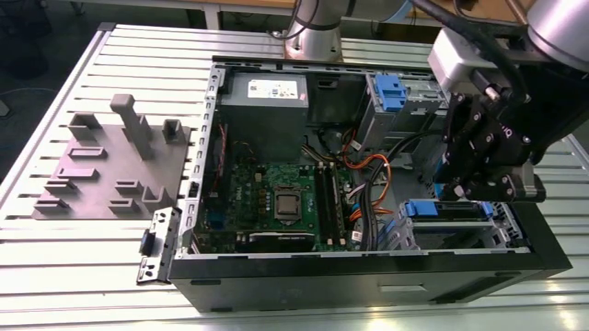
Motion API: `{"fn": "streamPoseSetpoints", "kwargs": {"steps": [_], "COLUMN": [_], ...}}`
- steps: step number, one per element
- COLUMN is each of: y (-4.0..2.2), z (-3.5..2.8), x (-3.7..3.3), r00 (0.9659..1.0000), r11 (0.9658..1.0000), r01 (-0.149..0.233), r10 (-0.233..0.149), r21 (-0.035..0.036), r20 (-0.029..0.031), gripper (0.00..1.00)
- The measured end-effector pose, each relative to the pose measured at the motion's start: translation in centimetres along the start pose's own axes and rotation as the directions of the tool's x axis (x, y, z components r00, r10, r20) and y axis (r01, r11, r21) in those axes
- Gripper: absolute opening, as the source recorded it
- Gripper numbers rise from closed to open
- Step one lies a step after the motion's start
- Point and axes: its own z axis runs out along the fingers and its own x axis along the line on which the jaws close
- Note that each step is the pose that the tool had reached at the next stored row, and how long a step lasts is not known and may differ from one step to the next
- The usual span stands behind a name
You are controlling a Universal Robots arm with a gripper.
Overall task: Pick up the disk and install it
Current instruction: 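Insert the disk into the insertion slot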
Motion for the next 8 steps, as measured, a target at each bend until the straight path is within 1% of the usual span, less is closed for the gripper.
{"fn": "streamPoseSetpoints", "kwargs": {"steps": [2, 3, 5, 8], "y": [0.00, -0.01, -0.01, -0.02], "z": [0.36, 0.54, 0.90, 1.46], "x": [0.00, 0.00, 0.00, -0.01], "r00": [1.0000, 1.0000, 1.0000, 1.0000], "r11": [1.0000, 1.0000, 1.0000, 1.0000], "r01": [0.000, 0.000, 0.000, 0.000], "r10": [0.000, 0.000, 0.000, 0.000], "r21": [0.0000, 0.0000, 0.0000, 0.0001], "r20": [0.0001, 0.0000, -0.0001, 0.0001], "gripper": [0.24, 0.24, 0.12, 0.11]}}
